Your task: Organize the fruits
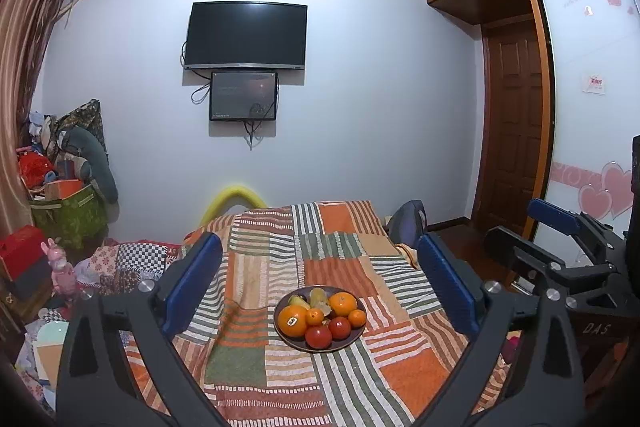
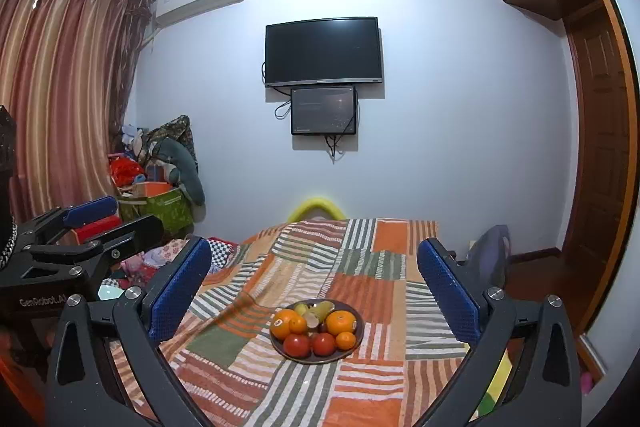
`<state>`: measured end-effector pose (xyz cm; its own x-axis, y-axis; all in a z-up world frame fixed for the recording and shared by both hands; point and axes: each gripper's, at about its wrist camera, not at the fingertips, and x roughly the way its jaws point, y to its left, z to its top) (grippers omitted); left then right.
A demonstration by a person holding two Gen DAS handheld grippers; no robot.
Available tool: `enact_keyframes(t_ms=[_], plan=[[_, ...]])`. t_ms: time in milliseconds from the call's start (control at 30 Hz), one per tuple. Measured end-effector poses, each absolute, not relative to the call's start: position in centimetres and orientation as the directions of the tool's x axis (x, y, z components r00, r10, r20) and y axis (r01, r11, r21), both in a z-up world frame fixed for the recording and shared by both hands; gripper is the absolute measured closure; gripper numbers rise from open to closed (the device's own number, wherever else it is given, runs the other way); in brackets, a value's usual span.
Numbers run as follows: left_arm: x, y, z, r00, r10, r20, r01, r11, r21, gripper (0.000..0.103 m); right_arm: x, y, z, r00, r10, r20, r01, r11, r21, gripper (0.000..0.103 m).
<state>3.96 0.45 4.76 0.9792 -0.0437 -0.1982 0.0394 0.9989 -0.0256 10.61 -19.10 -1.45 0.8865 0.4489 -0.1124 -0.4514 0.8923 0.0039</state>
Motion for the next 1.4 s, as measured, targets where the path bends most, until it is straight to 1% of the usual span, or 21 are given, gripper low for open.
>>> enact_keyframes(t_ms=[433, 1400], plan=[[3.9, 0.1, 4.6, 0.981, -0.032, -0.191, 0.03, 0.999, -0.017, 0.002, 10.1, -19.7, -1.9, 0.888, 0.449, -0.102, -0.45, 0.893, 0.014, 0.0], [3.9, -0.6, 4.7, 0.978, -0.055, -0.204, 0.054, 0.998, -0.009, 0.001, 10.1, -20.7, -1.5, 0.894, 0.439, -0.095, -0.438, 0.899, 0.031, 0.0]])
